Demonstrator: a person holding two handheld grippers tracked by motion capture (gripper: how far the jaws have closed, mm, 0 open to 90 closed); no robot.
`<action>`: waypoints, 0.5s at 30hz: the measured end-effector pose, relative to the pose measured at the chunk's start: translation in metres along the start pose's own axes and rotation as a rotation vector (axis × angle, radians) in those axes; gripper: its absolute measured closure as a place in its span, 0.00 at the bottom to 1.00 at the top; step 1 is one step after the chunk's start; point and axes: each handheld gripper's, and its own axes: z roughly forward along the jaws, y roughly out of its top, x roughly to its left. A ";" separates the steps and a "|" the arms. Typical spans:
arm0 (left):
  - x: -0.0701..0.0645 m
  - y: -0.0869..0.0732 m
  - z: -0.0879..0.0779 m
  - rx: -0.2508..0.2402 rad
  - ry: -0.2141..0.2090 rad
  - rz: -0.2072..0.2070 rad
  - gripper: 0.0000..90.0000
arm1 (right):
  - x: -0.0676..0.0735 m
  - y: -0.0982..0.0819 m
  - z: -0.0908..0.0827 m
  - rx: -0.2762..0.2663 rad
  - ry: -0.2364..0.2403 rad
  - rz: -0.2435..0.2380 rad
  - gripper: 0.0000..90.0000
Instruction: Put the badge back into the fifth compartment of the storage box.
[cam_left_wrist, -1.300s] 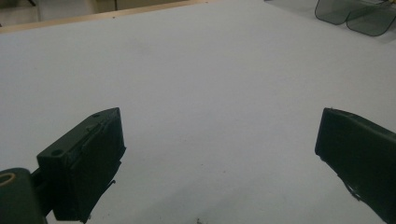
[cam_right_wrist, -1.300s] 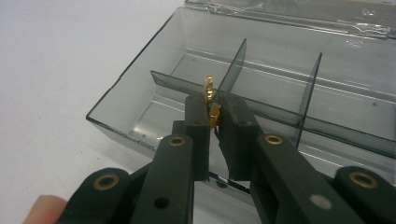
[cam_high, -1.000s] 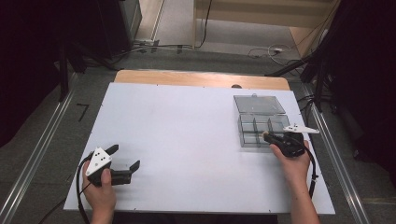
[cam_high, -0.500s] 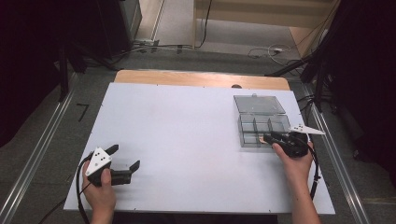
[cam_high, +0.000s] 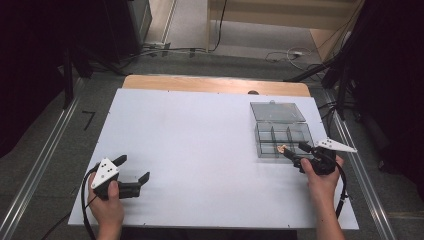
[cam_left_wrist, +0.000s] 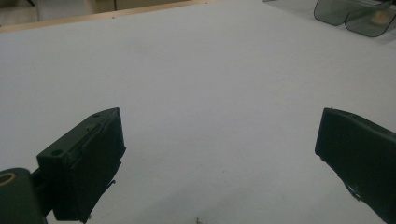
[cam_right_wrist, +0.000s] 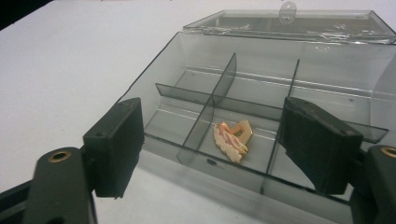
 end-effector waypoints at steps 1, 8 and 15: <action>0.000 0.000 0.000 -0.001 -0.002 -0.001 0.02 | 0.000 -0.001 -0.002 -0.004 0.000 0.000 0.22; 0.000 0.000 0.000 -0.004 -0.002 -0.003 0.02 | 0.000 -0.009 -0.011 -0.023 0.009 -0.007 0.16; 0.001 0.000 -0.001 -0.007 -0.004 -0.006 0.02 | 0.002 -0.016 -0.019 -0.043 0.014 -0.028 0.10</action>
